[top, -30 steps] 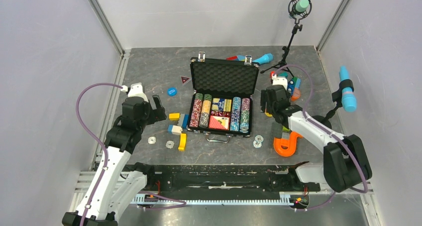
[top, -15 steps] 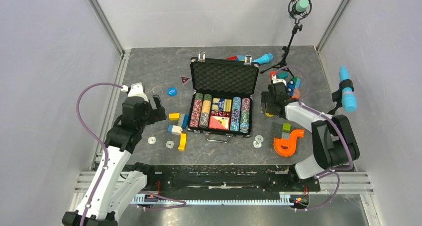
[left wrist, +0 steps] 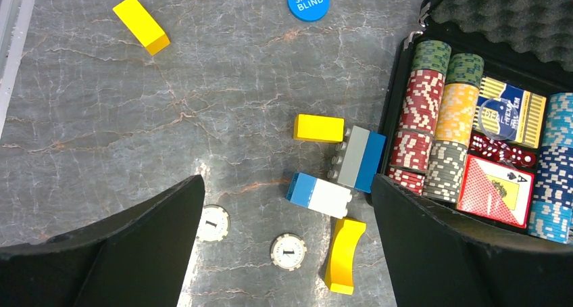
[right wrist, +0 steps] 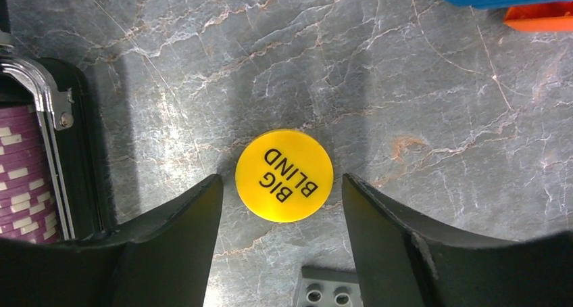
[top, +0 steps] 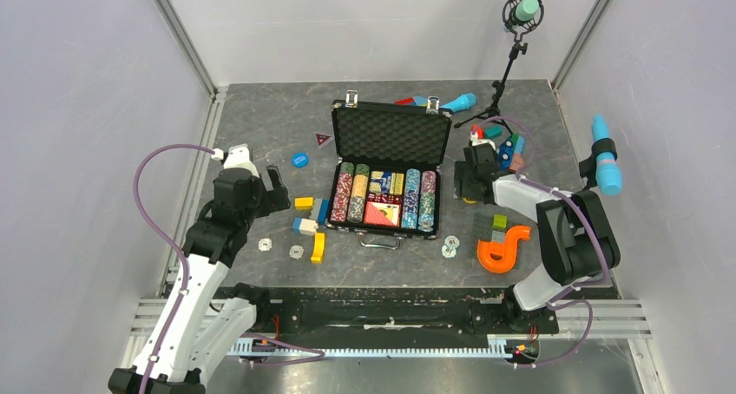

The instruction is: Pack up texas hold em set

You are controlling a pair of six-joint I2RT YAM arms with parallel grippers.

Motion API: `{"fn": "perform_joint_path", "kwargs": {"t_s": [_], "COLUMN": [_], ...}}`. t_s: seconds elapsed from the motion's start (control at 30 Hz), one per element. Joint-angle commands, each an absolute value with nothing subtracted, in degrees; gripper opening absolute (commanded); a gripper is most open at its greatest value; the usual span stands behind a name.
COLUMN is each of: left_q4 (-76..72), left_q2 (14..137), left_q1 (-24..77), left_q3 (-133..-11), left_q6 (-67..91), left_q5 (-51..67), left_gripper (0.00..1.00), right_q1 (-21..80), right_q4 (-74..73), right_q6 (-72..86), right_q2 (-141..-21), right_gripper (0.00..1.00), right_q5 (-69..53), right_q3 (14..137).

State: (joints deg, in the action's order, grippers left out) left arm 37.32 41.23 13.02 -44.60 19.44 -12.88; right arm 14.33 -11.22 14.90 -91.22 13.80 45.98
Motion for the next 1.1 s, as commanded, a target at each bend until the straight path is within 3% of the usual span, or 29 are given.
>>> {"fn": "perform_joint_path", "kwargs": {"t_s": [0.0,0.33,1.07], "left_q4": [35.55,35.6,35.45], "left_q2": [41.31,41.6,41.83], "left_q1": [13.36,13.4,13.45], "left_q3": [-44.55,-44.57,-44.47], "left_q6": [18.19,18.19,18.19], "left_q5": [-12.09,-12.14,-11.76], "left_gripper": [1.0,1.0,1.0], "right_q1": [13.58,12.57,12.71], "right_q4": [-10.91,-9.51,-9.03], "right_q6": [14.37,14.29,12.99], "right_q2": [-92.82,-93.16,-80.09], "right_gripper": [0.66,0.54,0.51], "right_q5": [14.46,13.11,11.03], "right_q3": [47.11,45.33,44.87]}}
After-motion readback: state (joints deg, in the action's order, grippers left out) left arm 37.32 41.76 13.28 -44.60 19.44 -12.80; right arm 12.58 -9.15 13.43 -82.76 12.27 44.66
